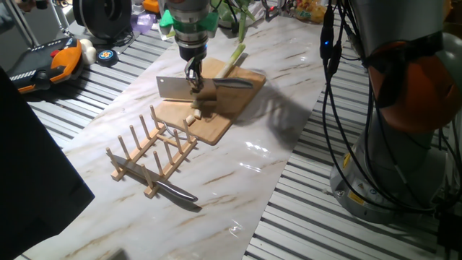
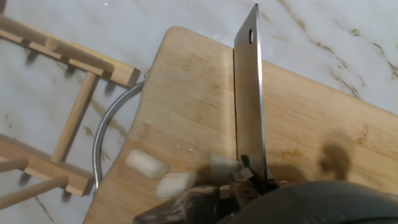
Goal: Chop the scallions
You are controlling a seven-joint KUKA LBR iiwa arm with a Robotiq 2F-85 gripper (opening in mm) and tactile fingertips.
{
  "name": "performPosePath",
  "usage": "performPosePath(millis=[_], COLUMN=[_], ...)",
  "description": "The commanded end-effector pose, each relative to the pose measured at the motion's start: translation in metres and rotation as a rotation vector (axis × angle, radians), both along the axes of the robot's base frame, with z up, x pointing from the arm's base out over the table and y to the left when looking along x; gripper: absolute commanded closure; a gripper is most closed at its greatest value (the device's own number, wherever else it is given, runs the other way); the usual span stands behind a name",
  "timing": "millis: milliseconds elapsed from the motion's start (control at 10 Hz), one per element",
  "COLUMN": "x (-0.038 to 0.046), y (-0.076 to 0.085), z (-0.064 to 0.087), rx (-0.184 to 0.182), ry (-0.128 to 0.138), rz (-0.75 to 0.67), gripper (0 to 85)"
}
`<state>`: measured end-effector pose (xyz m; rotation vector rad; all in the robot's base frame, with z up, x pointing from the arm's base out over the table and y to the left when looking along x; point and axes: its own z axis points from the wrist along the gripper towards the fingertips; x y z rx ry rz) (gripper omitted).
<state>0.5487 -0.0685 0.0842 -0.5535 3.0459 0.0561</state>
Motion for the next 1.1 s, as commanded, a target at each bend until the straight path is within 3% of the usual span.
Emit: performPosePath(millis=[0, 600, 1000], x=[-0.0009, -0.0001, 0.0005], y=[-0.002, 0.004, 0.002], z=[-0.001, 0.014, 0.006], rx=[0.002, -0.016, -0.019], ry=[0.001, 0.004, 0.005], rz=[0.001, -0.011, -0.016], gripper=[84.3, 84.3, 84.3])
